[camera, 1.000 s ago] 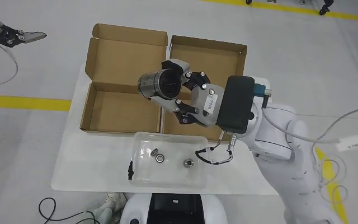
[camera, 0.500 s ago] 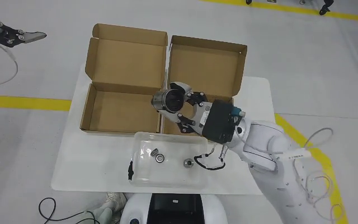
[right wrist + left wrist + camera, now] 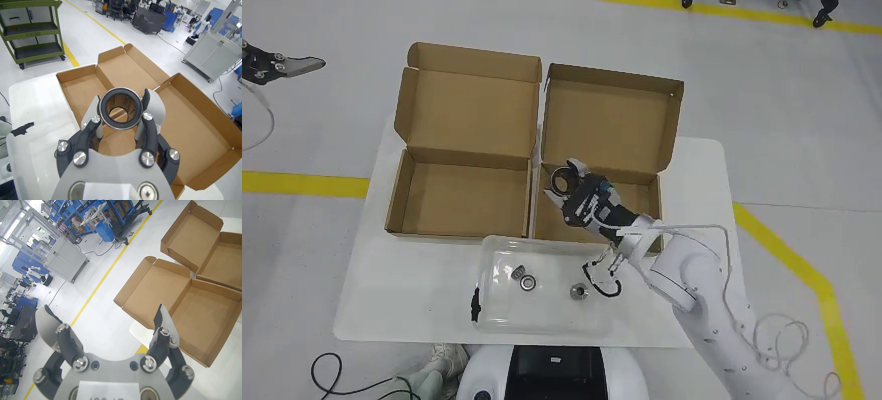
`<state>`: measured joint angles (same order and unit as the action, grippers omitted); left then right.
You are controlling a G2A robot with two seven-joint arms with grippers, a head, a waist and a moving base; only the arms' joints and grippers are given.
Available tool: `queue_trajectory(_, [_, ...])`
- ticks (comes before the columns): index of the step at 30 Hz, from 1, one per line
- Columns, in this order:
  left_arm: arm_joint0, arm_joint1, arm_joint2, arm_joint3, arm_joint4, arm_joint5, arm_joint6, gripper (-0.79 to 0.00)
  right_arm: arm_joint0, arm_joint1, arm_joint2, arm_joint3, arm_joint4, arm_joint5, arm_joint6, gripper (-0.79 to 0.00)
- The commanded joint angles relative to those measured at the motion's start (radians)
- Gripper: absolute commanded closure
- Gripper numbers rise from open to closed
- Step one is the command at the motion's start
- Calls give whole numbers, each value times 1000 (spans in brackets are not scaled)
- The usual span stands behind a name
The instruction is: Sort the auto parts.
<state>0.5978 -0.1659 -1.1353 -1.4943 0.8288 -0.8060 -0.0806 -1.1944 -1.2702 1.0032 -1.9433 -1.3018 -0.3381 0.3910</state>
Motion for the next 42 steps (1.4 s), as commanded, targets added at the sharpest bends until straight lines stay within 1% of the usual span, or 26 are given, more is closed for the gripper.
queue_trajectory(1, [0, 0, 0, 0, 0, 0, 0, -785, 10, -2, 1, 24, 3, 18, 16, 0])
queue_trajectory(9, [0, 0, 0, 0, 0, 0, 0, -785, 48, -12, -26, 87, 3, 54, 121, 0])
queue_trajectory(14, [0, 0, 0, 0, 0, 0, 0, -785, 84, -24, -65, 133, 10, 82, 187, 0])
queue_trajectory(21, [0, 0, 0, 0, 0, 0, 0, -785, 148, -46, -103, 320, 107, 67, 160, 0])
queue_trajectory(25, [0, 0, 0, 0, 0, 0, 0, -785, 189, -59, -128, 414, 134, 59, 141, 0])
queue_trajectory(33, [0, 0, 0, 0, 0, 0, 0, -785, 234, -82, -162, 539, 188, 44, 89, 0])
queue_trajectory(42, [0, 0, 0, 0, 0, 0, 0, -785, 272, -105, -203, 606, 191, 66, 100, 0])
